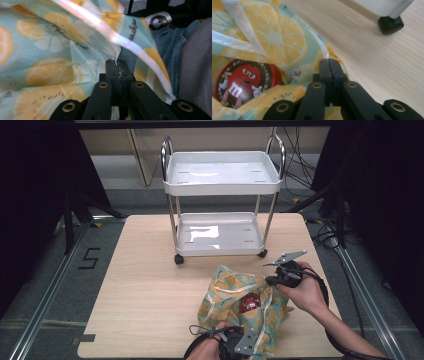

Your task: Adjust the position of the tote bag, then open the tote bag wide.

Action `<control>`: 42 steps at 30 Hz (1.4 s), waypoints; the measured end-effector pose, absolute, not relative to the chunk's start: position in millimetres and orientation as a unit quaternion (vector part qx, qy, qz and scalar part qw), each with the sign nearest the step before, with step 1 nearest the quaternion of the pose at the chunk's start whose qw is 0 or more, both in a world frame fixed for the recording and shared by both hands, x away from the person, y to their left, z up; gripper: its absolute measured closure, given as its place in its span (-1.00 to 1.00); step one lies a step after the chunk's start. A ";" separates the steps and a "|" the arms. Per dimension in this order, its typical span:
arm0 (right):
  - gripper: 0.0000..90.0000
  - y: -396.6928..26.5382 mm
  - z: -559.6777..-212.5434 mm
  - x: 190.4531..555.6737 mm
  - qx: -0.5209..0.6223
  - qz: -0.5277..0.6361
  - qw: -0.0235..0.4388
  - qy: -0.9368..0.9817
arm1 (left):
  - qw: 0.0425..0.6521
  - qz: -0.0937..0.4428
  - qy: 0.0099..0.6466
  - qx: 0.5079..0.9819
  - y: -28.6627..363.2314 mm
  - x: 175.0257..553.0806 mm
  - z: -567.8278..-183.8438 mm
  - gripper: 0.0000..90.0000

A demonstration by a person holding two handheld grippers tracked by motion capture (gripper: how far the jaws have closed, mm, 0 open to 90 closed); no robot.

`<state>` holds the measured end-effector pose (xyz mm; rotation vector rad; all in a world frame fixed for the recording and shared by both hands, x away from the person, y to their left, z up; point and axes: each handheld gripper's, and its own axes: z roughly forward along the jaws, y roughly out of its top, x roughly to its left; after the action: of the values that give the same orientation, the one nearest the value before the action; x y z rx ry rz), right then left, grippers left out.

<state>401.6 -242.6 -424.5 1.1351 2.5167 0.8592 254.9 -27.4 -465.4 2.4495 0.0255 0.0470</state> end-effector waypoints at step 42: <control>1.00 -257.9 -429.5 392.3 0.411 0.300 0.105 0.855 | 0.362 0.075 0.098 0.924 -4.6 310.4 -415.8 0.24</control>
<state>392.3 -257.9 -429.5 1.2103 2.5193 0.8848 310.4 -4.6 -415.8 2.3790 0.2530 0.1923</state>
